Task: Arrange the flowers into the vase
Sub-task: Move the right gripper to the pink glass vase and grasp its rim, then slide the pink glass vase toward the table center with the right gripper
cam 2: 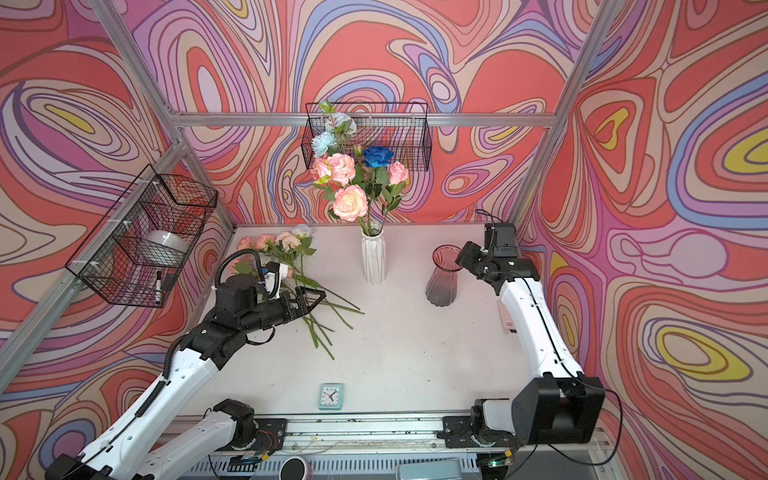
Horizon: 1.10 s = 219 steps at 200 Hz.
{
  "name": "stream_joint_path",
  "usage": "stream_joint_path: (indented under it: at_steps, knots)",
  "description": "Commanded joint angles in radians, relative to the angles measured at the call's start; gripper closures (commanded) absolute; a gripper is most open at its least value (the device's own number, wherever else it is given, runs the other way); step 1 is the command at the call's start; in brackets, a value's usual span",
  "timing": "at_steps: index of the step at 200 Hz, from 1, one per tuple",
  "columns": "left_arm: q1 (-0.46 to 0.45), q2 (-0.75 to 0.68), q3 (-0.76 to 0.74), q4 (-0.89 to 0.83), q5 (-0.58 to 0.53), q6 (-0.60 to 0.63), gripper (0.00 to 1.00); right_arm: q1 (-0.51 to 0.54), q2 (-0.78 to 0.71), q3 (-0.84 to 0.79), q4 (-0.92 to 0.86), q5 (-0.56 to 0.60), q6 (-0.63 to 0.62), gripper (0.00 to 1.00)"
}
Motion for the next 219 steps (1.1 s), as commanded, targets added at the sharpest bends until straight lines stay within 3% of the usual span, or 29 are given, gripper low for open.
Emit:
stream_joint_path:
  at_steps: [1,32,84,132,183,219]
  knots:
    - [-0.001,-0.020,-0.009,-0.018,0.022,0.023,0.02,-0.002,0.011,0.024,0.055,-0.056,0.020,0.32]
    - [-0.001,-0.034,-0.009,-0.044,0.005,0.028,0.02,-0.002,0.055,0.037,0.028,-0.052,0.025,0.57]
    - [-0.001,-0.049,-0.014,-0.067,-0.008,0.038,0.02,-0.002,0.067,-0.001,0.007,-0.054,0.013,0.71]
    - [-0.001,-0.041,-0.003,-0.091,-0.014,0.060,0.02,0.004,0.046,-0.031,-0.024,-0.096,-0.010,1.00]
    - [-0.002,-0.028,0.007,-0.093,-0.010,0.059,0.02,0.083,-0.020,-0.043,-0.106,-0.145,-0.022,1.00]
    - [-0.001,-0.027,0.010,-0.102,-0.010,0.063,0.02,0.236,-0.037,-0.024,-0.170,-0.208,0.012,1.00]
